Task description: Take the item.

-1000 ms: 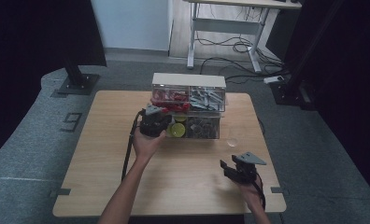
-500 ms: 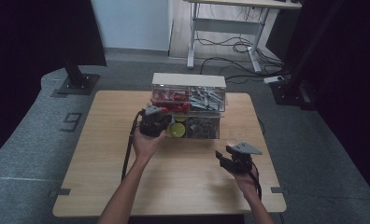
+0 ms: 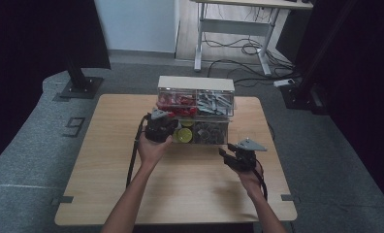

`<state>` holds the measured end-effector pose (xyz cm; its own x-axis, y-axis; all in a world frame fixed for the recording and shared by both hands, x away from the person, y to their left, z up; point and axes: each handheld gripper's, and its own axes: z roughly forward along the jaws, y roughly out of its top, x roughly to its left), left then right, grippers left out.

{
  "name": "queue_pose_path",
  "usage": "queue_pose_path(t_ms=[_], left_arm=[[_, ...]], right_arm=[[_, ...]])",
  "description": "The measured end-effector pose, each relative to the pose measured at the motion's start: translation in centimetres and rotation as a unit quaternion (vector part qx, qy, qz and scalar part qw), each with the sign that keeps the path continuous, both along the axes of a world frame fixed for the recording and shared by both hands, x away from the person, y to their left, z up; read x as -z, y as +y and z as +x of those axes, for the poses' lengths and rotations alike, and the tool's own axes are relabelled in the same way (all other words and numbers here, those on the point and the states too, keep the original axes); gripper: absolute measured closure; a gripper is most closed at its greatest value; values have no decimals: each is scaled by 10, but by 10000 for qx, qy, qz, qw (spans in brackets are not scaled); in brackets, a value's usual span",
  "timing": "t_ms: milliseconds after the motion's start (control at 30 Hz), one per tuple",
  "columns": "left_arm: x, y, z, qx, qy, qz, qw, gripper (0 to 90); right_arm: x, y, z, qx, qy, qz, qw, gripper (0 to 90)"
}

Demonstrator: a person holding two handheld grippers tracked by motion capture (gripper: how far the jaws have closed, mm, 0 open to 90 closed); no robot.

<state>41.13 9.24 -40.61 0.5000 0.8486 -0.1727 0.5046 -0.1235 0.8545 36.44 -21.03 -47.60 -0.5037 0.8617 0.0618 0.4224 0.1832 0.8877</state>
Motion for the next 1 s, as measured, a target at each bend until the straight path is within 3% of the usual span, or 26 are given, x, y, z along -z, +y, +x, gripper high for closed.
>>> queue_pose_path(t_ms=[500,1000], left_arm=[[1,0,0,5,-2,-52,10000,900],[1,0,0,16,-2,-50,10000,900]], right_arm=[[2,23,26,-144,65,67,9999,622],[10,29,42,-100,176,99,9997,661]])
